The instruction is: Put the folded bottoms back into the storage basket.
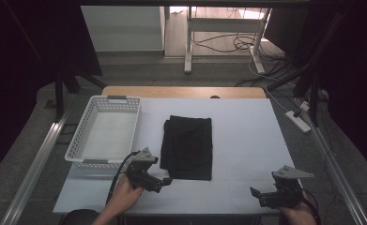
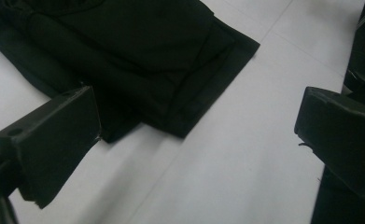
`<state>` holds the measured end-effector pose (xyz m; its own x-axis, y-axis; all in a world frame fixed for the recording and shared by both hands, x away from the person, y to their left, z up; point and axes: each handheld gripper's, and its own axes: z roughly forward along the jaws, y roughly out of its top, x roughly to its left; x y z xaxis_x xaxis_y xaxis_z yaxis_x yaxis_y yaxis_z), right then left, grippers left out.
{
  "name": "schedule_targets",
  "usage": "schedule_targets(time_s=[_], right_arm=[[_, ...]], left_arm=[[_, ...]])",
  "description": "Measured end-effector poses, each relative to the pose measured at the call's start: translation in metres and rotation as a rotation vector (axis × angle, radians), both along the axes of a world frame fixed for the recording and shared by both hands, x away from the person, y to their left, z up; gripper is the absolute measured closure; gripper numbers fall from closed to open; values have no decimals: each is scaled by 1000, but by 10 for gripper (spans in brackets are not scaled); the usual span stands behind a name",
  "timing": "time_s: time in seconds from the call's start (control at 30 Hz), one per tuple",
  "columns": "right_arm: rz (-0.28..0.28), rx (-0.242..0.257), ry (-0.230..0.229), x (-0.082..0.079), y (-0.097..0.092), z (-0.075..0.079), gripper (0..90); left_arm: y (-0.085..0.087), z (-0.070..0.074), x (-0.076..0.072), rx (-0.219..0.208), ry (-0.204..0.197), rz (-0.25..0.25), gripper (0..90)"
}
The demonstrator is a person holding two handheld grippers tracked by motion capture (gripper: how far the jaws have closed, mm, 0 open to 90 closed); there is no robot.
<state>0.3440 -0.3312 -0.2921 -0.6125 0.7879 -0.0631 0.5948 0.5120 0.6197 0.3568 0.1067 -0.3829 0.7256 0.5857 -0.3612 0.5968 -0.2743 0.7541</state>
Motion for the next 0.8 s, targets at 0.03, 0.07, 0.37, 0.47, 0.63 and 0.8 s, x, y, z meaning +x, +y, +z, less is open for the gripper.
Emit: schedule_targets(time_s=[0.03,0.07,0.37,0.47,0.63,0.8], right_arm=[[0,1,0,0,0,0,0],[0,1,0,0,0,0,0],[2,7,0,0,-1,0,0],[3,7,0,0,-1,0,0],[3,9,0,0,-1,0,0],[2,11,2,0,-1,0,0]], left_arm=[[-1,0,2,2,-3,-1,0],[-2,0,4,5,-4,-3,0],[-11,-4,26,30,-2,-7,0],[-12,-3,33,47,-10,17,0],[-14,-5,46,46,1,42,0],[-18,-6,57,74,-23,56,0]])
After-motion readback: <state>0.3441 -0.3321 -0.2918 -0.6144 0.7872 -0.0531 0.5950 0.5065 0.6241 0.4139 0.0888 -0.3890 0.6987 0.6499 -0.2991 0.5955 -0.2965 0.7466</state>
